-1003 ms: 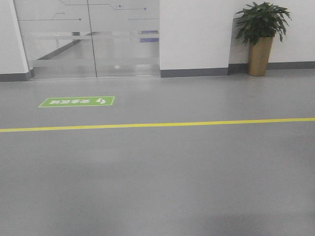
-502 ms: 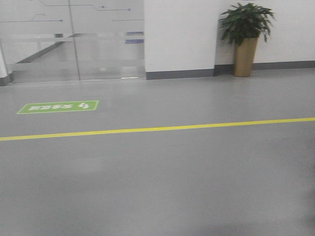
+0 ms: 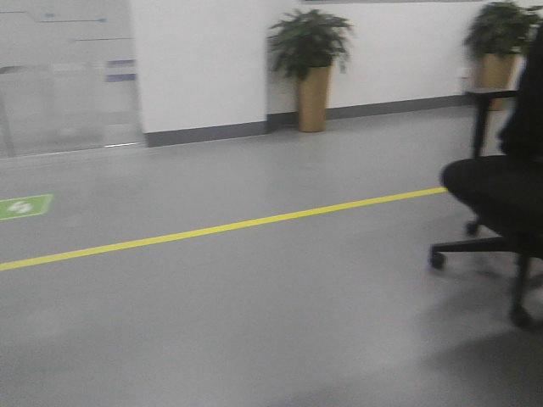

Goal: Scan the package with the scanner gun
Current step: 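Turn the base toward the red table with the box and scanner, then approach the table edge and stop facing the box and scanner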

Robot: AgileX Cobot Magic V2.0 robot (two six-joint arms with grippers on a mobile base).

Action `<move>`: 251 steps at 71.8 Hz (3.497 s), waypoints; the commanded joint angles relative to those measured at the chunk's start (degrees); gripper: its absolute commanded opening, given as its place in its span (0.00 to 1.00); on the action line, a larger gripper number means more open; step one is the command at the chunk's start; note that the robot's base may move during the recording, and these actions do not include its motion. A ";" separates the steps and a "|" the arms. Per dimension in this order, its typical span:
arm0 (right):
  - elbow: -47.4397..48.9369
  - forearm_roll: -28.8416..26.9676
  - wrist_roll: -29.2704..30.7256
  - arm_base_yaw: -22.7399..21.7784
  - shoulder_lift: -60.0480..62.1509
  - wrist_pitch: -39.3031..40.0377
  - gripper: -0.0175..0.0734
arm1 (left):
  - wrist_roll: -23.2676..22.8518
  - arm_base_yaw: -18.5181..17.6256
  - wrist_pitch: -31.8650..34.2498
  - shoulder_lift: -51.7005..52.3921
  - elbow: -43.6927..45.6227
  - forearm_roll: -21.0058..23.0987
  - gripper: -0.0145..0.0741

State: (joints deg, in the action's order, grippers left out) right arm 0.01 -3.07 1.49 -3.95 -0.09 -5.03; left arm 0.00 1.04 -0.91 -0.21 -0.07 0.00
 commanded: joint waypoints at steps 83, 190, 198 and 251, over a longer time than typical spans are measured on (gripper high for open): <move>-0.01 -0.02 -0.09 0.01 0.09 1.11 0.01 | 0.00 -0.07 0.91 0.21 0.07 0.00 0.04; -0.01 -0.02 -0.09 0.01 0.09 1.11 0.01 | 0.00 -0.16 0.91 0.21 0.07 0.00 0.04; -0.01 -0.02 -0.09 0.01 0.09 1.11 0.01 | 0.00 1.64 0.91 0.21 0.07 0.00 0.04; -0.01 -0.02 -0.09 0.01 0.09 1.11 0.01 | 0.00 -0.25 0.91 0.21 0.07 0.00 0.04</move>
State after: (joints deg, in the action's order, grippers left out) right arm 0.01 -3.07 1.49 -3.95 -0.09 -5.03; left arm 0.00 1.22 -1.01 -0.21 -0.07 0.00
